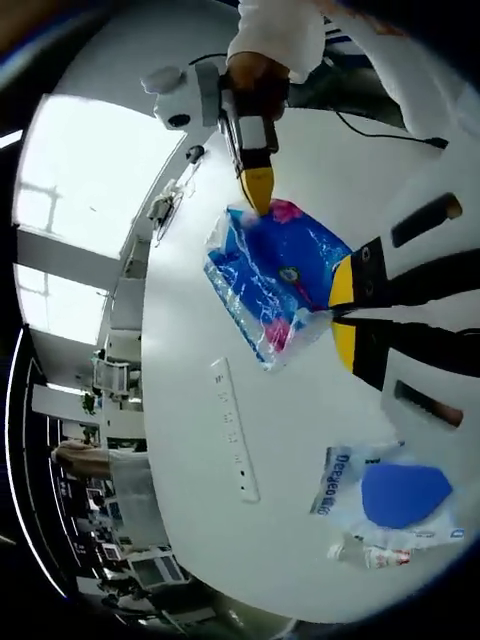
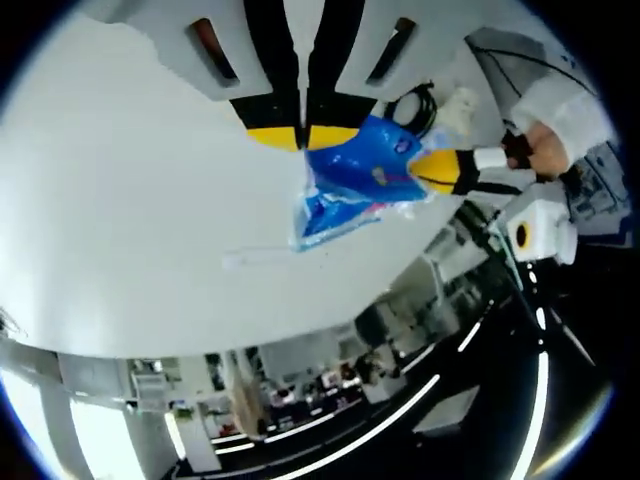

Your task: Arrange the tabletop items into an orderly group along one side of the table until the central work area is clear of visible clutter.

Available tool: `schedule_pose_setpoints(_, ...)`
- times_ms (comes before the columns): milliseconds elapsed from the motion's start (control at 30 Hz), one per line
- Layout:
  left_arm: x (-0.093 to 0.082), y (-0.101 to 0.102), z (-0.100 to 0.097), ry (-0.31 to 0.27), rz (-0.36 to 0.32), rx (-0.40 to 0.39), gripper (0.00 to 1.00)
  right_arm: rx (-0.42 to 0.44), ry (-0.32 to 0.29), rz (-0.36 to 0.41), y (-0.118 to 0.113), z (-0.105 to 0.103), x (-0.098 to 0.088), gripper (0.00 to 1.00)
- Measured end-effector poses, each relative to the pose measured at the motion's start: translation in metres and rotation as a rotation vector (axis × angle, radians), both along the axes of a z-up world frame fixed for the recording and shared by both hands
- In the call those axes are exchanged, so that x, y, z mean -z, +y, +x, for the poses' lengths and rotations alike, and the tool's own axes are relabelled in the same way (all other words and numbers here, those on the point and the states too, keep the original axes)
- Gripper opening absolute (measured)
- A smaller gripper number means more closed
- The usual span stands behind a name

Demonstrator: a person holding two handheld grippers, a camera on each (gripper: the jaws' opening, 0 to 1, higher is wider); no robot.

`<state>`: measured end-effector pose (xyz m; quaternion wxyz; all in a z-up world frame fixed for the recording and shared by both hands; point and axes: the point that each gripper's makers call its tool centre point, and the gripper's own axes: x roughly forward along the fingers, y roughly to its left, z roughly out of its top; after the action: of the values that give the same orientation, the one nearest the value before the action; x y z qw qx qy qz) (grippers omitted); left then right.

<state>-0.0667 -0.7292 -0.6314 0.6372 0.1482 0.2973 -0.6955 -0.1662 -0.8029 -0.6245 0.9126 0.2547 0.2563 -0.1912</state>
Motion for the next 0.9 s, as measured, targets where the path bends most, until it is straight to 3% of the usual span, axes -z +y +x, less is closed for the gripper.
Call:
schedule_pose_setpoints(167,-0.024,-0.027,-0.005,-0.028,-0.033,0.043,0.0,-0.013,0.015,-0.078,-0.025,-0.006,-0.023,0.0)
schedule_pose_setpoints(300,-0.046,-0.051,-0.003,-0.033,-0.062,0.059,0.0,0.001,-0.002,-0.091,-0.043,-0.009,-0.04,0.0)
schedule_pose_setpoints(500,-0.061,-0.073,-0.009,-0.052,-0.084,0.086,0.0,0.011,-0.01,-0.135,-0.067,-0.009,-0.056,0.0)
schedule_pose_setpoints(633,-0.057,-0.079,-0.012,-0.034,-0.074,0.089,0.0,0.024,-0.005,-0.124,-0.075,-0.011,-0.05,0.0)
schedule_pose_setpoints(900,-0.015,-0.08,-0.017,0.015,0.003,0.098,0.0,0.021,0.052,-0.059,-0.077,-0.017,-0.007,0.0)
